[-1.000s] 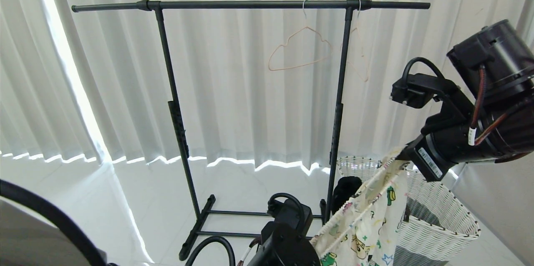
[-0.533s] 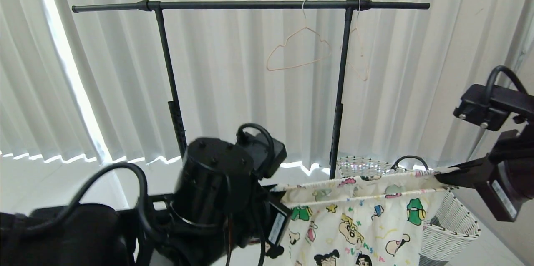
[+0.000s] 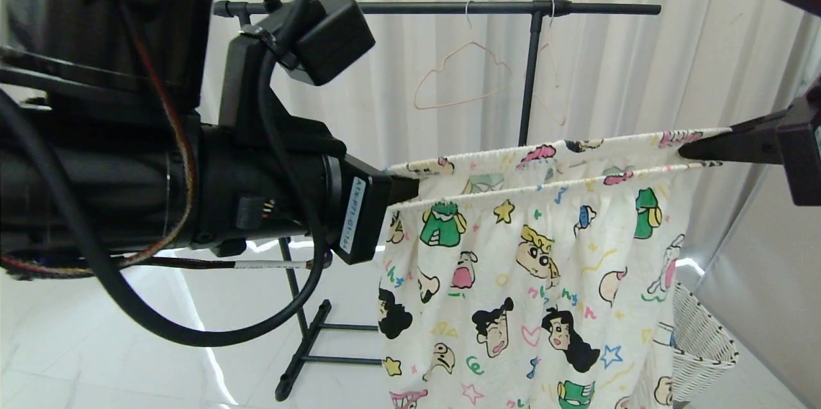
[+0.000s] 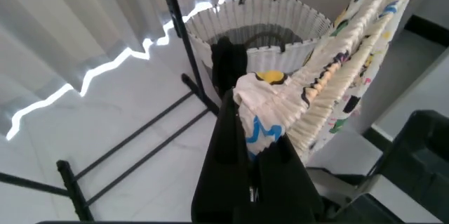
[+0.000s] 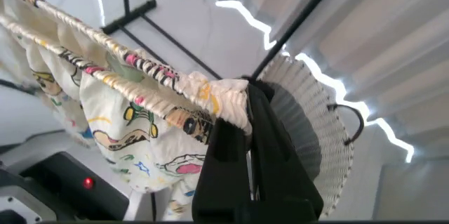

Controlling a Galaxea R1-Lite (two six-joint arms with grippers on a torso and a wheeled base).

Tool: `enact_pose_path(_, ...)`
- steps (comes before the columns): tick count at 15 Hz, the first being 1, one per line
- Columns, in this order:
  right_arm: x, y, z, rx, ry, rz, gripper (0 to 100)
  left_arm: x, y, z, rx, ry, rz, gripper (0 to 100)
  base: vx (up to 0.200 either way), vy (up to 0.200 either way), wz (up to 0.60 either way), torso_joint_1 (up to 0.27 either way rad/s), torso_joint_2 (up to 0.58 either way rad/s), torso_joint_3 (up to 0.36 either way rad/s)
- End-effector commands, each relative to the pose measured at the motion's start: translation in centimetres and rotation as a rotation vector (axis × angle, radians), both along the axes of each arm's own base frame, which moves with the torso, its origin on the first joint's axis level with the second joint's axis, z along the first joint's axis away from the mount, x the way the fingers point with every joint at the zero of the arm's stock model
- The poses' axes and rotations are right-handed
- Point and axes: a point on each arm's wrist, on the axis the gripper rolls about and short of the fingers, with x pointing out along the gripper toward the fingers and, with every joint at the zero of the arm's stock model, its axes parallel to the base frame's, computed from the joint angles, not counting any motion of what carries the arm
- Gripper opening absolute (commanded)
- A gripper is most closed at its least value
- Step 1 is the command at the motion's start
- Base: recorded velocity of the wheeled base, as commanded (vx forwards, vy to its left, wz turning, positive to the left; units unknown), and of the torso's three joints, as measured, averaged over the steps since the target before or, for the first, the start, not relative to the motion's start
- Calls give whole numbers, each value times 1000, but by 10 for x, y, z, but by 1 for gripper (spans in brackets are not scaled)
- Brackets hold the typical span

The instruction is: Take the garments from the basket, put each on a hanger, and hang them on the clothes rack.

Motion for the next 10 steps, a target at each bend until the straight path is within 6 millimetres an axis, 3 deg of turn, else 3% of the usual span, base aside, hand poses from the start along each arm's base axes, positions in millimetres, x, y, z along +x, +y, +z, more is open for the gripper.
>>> enact_pose_path(1, 14, 19, 7, -1, 14, 47, 0, -4, 5, 10, -27, -26, 4, 0, 0, 0, 0, 0, 0, 0)
enact_pose_path(7, 0, 17, 7, -17, 45, 89, 0, 9, -4, 2, -102, -140, 89, 0, 0, 0, 0, 0, 0, 0)
enact_pose_path(10, -33, -2, 7, -9, 99, 200, 0, 25, -20, 2, -179, -216, 82, 0, 0, 0, 0, 0, 0, 0)
